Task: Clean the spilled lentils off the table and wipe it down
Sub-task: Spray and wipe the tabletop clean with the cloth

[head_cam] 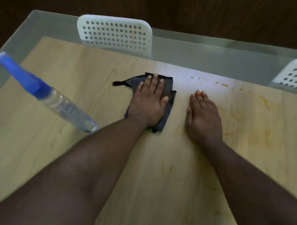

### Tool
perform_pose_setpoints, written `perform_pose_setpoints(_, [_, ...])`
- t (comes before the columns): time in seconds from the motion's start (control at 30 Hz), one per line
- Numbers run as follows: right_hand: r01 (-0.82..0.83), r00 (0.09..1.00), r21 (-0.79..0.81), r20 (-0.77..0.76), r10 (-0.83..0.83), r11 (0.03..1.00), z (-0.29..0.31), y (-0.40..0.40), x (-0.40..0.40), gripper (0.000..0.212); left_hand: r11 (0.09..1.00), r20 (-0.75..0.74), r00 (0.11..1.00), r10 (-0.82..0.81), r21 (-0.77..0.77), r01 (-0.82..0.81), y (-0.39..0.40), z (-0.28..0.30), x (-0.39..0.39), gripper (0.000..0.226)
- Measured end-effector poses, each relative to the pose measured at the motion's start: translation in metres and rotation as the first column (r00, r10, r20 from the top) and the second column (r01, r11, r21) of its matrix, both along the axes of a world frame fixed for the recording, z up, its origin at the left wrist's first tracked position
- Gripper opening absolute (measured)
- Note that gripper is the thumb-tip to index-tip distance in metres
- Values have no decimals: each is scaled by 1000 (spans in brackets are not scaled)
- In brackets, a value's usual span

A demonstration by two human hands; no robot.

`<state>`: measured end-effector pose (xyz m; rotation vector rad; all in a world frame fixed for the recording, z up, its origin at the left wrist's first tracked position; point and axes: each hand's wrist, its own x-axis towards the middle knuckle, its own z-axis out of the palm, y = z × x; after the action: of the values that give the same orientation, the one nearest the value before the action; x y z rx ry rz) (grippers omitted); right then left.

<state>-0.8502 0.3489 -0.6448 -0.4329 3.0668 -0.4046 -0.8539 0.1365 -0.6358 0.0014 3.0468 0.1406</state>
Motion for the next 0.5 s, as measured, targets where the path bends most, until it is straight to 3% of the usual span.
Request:
perform_pose_setpoints(0.17, [-13,998,23,60,11,1000,15,-2,41,59,998,-4,1000,-21,61,21,16,-4,139,71])
perform_pose_setpoints(0.33, [-116,983,56,151,107,992,27,5,135,61,998,22,1000,-1,63,0,11,0,294,70])
perform_pose_setpoints(0.5, [-104,988,66,123,96,992,20,31,199,63,999,12,1000,-4,33,3,3,3,305,70])
